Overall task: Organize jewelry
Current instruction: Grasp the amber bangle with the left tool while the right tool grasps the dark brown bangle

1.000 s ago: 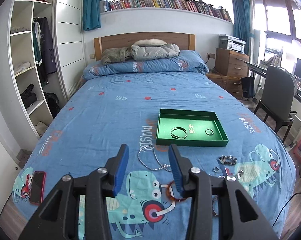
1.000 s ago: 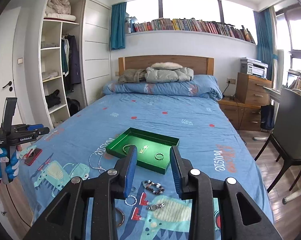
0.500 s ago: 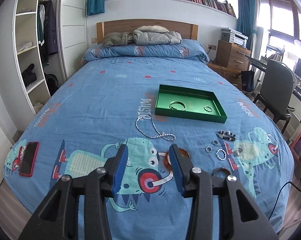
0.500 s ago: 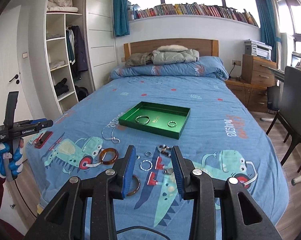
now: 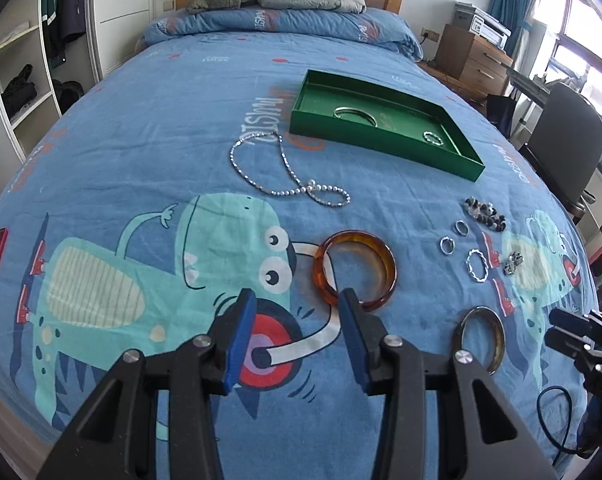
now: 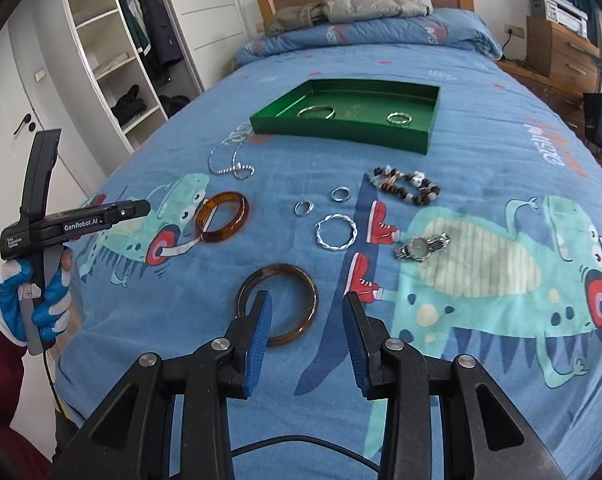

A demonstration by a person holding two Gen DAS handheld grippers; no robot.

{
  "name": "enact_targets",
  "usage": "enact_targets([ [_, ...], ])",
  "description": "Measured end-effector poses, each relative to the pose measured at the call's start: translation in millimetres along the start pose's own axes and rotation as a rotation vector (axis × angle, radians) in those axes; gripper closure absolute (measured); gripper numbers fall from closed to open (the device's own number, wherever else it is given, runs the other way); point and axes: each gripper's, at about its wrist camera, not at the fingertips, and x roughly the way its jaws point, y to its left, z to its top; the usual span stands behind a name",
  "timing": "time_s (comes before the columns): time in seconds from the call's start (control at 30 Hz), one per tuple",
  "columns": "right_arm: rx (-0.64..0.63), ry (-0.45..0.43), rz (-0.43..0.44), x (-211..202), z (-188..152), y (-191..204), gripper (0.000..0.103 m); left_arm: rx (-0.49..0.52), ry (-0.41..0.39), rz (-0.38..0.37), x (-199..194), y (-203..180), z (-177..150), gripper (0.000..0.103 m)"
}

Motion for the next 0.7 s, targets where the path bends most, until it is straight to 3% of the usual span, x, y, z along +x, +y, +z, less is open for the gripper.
enact_targets([
  [0.3, -0.05, 0.136, 0.005, 72.4, 4.9, 0.1, 0.067, -0.006, 0.096, 0.014, 63.9, -14.4, 9.3, 0.062],
  [0.37, -0.071, 0.156, -0.007, 81.6, 4.1, 1.5, 0.074, 0.002, 0.114, 0.038, 75.4, -17.4, 8.6, 0.062],
  [0.63, -0.191, 0.185, -0.083, 101.5, 4.4, 15.8, 0.084, 0.094, 0.103, 0.167, 92.8, -40.6, 12.6, 0.064],
  [0.7, -0.207, 0.182, -0.097, 107.9, 5.3, 19.4, 0.087, 0.109, 0.094, 0.183, 93.6, -45.5, 13.3, 0.069],
])
